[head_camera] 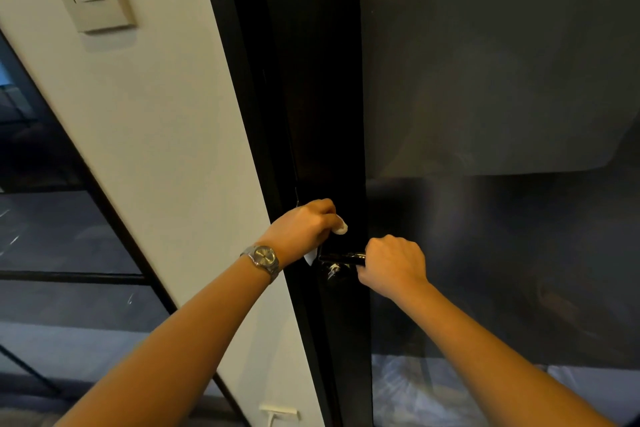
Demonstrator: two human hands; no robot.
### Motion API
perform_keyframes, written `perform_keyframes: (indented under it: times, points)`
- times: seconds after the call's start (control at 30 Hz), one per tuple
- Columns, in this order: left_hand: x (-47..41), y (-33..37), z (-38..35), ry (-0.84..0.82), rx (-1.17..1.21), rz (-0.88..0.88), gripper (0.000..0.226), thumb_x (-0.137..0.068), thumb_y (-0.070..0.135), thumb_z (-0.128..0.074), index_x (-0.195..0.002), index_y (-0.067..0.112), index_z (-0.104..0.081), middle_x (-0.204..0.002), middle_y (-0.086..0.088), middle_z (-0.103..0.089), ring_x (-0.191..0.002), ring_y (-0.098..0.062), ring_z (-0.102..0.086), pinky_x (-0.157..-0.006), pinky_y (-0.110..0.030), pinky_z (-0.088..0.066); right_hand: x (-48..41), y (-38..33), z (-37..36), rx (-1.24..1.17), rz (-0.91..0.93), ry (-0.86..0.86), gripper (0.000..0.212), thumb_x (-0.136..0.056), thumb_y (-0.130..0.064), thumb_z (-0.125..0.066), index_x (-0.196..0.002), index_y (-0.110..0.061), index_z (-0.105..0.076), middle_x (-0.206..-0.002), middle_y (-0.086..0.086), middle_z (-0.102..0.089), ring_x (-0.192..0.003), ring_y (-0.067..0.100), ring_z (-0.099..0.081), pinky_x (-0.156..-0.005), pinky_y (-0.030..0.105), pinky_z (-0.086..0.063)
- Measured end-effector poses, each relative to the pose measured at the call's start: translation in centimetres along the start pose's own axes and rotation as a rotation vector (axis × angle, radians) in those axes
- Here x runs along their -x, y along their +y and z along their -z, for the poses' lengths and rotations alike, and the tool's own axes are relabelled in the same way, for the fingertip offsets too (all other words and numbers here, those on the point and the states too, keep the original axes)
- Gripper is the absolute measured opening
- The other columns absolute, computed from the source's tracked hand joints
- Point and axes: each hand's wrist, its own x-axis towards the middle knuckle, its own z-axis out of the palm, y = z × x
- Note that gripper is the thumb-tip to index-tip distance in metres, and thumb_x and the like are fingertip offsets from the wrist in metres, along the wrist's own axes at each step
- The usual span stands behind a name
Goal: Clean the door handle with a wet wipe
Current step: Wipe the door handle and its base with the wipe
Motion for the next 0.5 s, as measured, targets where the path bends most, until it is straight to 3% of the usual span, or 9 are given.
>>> perform_keyframes:
  times: [0.1, 0.2, 0.27, 0.33, 0.5]
  points:
    - [0.4, 0.4, -0.6, 0.05, -0.032, 0.035, 0.026, -0.073, -0.003, -0.07, -0.097, 0.007, -0.068, -0.1, -0.014, -0.065, -0.084, -0.029, -0.066, -0.066, -0.027, -0.056, 0.1, -0.1, 0.1, 0.003, -0.007, -0.005, 0.03, -0.088, -0.042, -0.053, -0.096, -0.014, -0.062, -0.078, 0.0, -0.054, -0.074, 0.021, -0.059, -0.056, 0.028, -0.036]
    - [0.9, 2.2, -1.9, 0.215, 0.168, 0.34, 0.021, -0.086, 0.003, -0.056, -0.106, 0.004, -0.062, -0.112, -0.013, -0.06, -0.1, -0.024, -0.059, -0.082, -0.019, -0.045, 0.2, -0.1, 0.1, 0.017, -0.002, 0.001, 0.03, -0.088, -0.04, -0.053, -0.096, -0.014, -0.062, -0.088, 0.003, -0.064, -0.081, 0.023, -0.063, -0.054, 0.027, -0.035]
    - [0.5, 3.3, -2.0, 0.338, 0.341, 0.611, 0.02, -0.089, 0.007, -0.053, -0.107, 0.003, -0.061, -0.111, -0.013, -0.059, -0.095, -0.021, -0.058, -0.075, -0.011, -0.04, 0.2, -0.1, 0.1, 0.016, 0.006, 0.003, 0.029, -0.089, -0.039, -0.053, -0.096, -0.013, -0.063, -0.091, 0.004, -0.066, -0.08, 0.022, -0.063, -0.049, 0.025, -0.031]
    - [0.1, 4.0, -1.7, 0.348, 0.342, 0.727, 0.022, -0.089, 0.009, -0.053, -0.109, 0.003, -0.061, -0.111, -0.014, -0.058, -0.091, -0.021, -0.058, -0.068, -0.01, -0.04, 0.2, -0.1, 0.0, 0.009, 0.004, 0.001, 0.027, -0.088, -0.038, -0.054, -0.096, -0.013, -0.063, -0.091, 0.004, -0.066, -0.081, 0.022, -0.063, -0.053, 0.026, -0.034]
    - [-0.8, 3.8, -0.8, 0.026, 0.023, 0.349, 0.028, -0.093, 0.015, -0.048, -0.117, 0.009, -0.059, -0.122, -0.007, -0.052, -0.111, -0.019, -0.049, -0.087, -0.023, -0.045, 0.1, 0.0, 0.0, 0.001, 0.01, 0.013, 0.029, -0.088, -0.039, -0.054, -0.096, -0.013, -0.063, -0.092, 0.005, -0.067, -0.083, 0.024, -0.064, -0.06, 0.03, -0.04]
